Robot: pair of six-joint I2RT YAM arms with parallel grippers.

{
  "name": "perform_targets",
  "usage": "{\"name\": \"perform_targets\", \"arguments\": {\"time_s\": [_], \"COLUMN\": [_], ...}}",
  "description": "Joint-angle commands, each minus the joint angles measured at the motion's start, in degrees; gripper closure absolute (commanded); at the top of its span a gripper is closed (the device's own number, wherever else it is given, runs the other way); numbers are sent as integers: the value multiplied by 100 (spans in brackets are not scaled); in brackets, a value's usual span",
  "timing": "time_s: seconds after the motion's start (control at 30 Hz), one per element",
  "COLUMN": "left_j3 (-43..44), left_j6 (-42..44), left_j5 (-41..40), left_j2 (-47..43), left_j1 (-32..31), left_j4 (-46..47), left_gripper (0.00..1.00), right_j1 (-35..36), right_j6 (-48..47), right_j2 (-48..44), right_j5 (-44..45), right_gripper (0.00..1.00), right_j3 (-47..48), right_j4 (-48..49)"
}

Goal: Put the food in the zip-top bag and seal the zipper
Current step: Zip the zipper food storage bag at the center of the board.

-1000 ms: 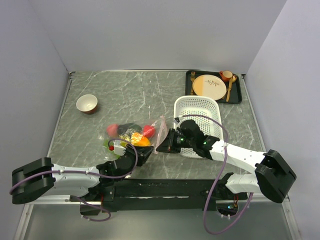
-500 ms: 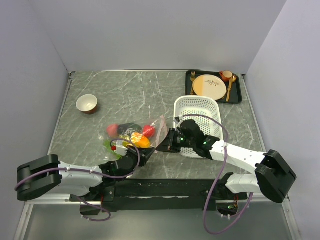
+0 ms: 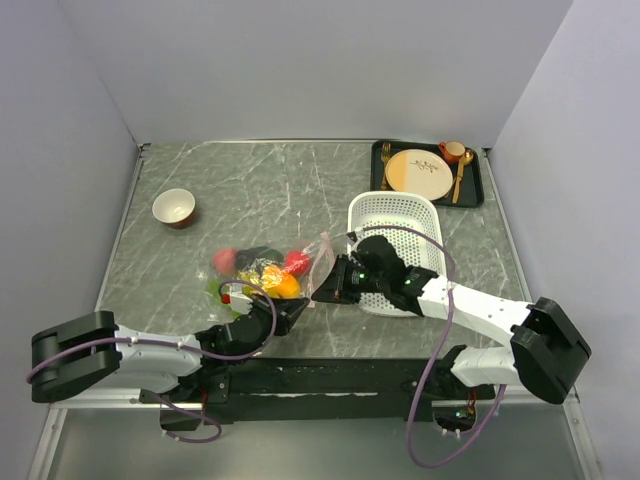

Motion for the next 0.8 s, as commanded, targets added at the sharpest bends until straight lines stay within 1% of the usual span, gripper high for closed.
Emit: {"name": "perform_targets", "arguments": {"time_s": [0.0,0.13,0.37,0.53,0.77], "left_j3": [-172,-329,-479,-550,-734], "left_j6": [-79,-97,26,9,-53], "left_j5": [220,132,53,194,211], "left_j2": [-210,-571,-1545,-1872,-2241], "left_j1": [-143,-144,-144,-152,-144], "left_j4": [-74,-320,-953,-1243,-1594], "left_gripper": [99,99,99,99,99], "right_j1": [-140,-158,-166,-201,-263], "right_j6": [1,124,422,467,396], "right_j2": [4,-40,-58,21,-75], "right_j5": [427,444,374,365,523], "right_gripper": [91,91,90,90,90], "right_j3": [372,285,-67,-58,82], "right_j4": [221,238,475,625,458]}}
